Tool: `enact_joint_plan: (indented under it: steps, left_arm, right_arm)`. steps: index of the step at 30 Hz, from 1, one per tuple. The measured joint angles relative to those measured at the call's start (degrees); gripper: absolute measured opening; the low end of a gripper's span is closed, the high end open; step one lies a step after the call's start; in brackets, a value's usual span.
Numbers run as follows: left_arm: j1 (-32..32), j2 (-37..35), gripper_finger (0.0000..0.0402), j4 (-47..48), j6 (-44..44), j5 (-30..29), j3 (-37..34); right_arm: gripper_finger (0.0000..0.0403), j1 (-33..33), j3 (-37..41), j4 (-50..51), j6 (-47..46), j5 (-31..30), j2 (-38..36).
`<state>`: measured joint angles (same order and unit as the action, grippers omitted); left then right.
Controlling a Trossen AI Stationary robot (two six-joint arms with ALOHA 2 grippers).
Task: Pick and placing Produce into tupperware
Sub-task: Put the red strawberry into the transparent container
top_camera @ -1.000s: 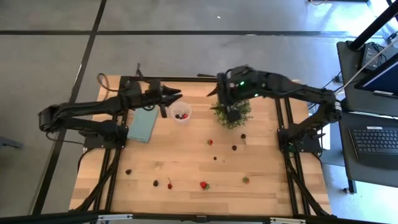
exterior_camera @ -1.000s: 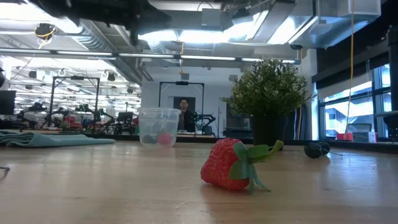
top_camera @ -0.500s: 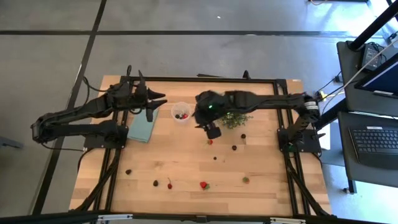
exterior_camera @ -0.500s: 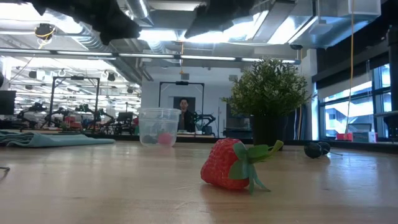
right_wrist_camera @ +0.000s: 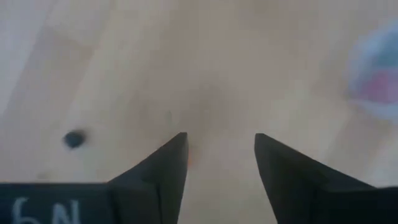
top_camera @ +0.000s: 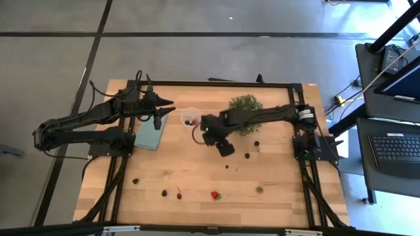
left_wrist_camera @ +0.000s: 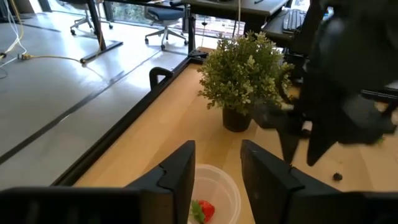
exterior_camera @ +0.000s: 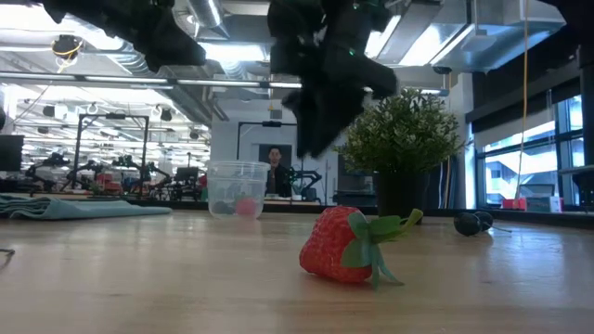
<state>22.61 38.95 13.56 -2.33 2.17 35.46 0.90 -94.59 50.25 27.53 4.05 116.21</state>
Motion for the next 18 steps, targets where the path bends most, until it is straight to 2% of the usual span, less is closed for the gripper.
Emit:
enact_joint_plan:
  steps: [11,18]
  left_arm:
    - [0.0,0.01,0.0101,1.23,0.07,0.0,0.0]
    - [0.0,0.01,0.0089,1.44,0.07,0.02,0.0]
  right_arm:
    - [0.0177,-5.04,-0.02,-0.51,1.57,2.2,5.08]
    - [0.0178,-5.88,-0.02,-0.6,1.54,0.82,7.66]
